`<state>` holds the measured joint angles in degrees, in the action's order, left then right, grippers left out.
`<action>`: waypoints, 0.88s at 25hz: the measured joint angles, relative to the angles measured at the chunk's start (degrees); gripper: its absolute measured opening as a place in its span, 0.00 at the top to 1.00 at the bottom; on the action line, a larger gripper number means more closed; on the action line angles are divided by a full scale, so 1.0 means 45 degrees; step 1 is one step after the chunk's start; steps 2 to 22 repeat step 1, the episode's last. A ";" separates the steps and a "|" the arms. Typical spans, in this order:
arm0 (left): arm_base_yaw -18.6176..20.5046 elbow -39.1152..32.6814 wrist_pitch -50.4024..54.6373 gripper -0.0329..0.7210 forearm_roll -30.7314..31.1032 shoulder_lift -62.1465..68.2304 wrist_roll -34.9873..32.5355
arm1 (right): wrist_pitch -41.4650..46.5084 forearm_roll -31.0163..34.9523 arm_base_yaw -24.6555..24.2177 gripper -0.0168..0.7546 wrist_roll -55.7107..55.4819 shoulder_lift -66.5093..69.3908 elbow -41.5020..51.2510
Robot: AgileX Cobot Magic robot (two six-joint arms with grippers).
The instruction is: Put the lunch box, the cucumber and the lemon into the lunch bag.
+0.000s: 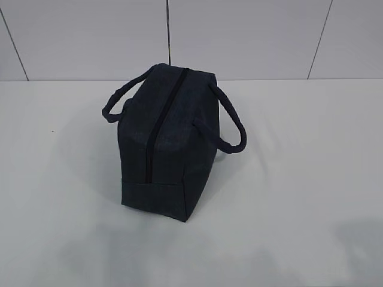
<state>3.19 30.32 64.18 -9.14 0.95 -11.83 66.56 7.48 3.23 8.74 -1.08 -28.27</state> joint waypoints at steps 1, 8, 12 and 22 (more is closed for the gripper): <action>0.0000 0.0000 0.0000 0.58 0.0000 0.0000 0.0000 | 0.0000 0.0000 0.0000 0.47 0.0000 0.0000 0.0000; 0.0000 0.0000 0.0000 0.58 0.0000 0.0000 0.0000 | 0.0000 0.0000 0.0000 0.47 0.0000 0.0000 0.0000; 0.0000 0.0000 0.0000 0.58 0.0000 0.0000 0.0000 | 0.0000 0.0000 0.0000 0.47 0.0000 0.0000 0.0000; 0.0000 0.0000 0.0000 0.58 0.0000 0.0000 0.0000 | 0.0000 0.0000 0.0000 0.47 0.0000 0.0000 0.0000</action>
